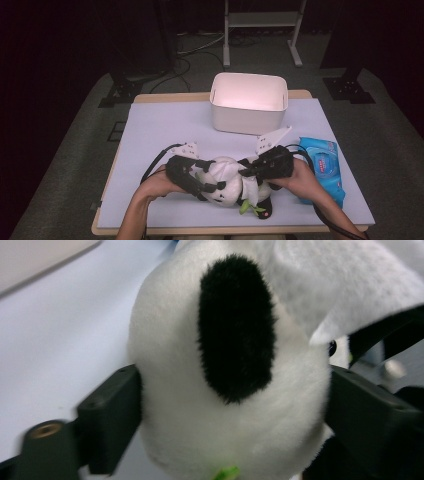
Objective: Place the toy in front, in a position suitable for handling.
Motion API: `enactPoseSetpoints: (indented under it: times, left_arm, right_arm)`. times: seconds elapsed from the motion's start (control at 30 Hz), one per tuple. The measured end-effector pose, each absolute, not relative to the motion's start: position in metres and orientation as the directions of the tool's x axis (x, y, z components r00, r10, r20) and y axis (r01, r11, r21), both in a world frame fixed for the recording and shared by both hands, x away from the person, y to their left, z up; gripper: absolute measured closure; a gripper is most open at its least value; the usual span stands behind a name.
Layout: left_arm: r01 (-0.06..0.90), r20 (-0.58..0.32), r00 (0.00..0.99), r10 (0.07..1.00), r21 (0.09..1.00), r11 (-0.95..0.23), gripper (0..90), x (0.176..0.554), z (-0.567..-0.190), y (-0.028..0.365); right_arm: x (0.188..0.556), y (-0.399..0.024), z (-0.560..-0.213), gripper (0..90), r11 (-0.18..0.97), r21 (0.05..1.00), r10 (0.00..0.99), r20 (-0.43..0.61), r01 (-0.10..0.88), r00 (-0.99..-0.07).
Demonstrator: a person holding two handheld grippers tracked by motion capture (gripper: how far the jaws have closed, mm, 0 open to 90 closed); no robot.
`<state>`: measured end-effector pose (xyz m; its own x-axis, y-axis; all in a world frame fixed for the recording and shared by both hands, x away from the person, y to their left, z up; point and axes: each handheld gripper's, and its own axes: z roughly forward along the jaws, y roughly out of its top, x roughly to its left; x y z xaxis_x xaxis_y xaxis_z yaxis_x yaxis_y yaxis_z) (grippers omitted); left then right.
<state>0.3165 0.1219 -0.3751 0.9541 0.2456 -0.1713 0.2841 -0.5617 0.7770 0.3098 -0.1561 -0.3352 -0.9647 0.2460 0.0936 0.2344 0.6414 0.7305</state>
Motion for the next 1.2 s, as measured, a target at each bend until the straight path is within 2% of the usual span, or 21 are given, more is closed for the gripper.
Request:
enactPoseSetpoints:
  times: [0.1, 0.23, 0.63, 0.93, 1.07, 1.2]
  left_arm:
    - [0.245, -0.119, 0.962, 0.248, 0.777, -0.579, 25.2, 0.315, -0.380, 0.121]
    - [0.233, -0.116, 0.964, 0.239, 0.799, -0.554, 29.5, 0.318, -0.383, 0.126]
    - [0.222, -0.109, 0.967, 0.231, 0.808, -0.546, 30.1, 0.318, -0.386, 0.130]
    - [0.249, -0.135, 0.961, 0.242, 0.806, -0.538, 30.2, 0.321, -0.386, 0.132]
    - [0.268, -0.161, 0.958, 0.237, 0.795, -0.544, 27.1, 0.322, -0.386, 0.132]
    - [0.317, -0.202, 0.944, 0.262, 0.776, -0.546, 16.1, 0.323, -0.386, 0.132]
  right_arm:
    - [0.308, -0.145, -0.334, 84.1, 0.673, 0.712, 0.232, 0.053, 0.200, -0.971]
    - [0.309, -0.146, -0.330, 84.1, 0.683, 0.704, 0.241, 0.036, 0.196, -0.970]
    - [0.308, -0.190, -0.317, 84.1, 0.668, 0.705, 0.314, 0.022, 0.237, -0.949]
    - [0.304, -0.229, -0.324, 84.0, 0.632, 0.710, 0.378, 0.067, 0.310, -0.923]
    - [0.303, -0.231, -0.329, 84.1, 0.629, 0.710, 0.376, 0.079, 0.317, -0.923]
    - [0.302, -0.228, -0.333, 84.1, 0.629, 0.711, 0.371, 0.081, 0.314, -0.925]
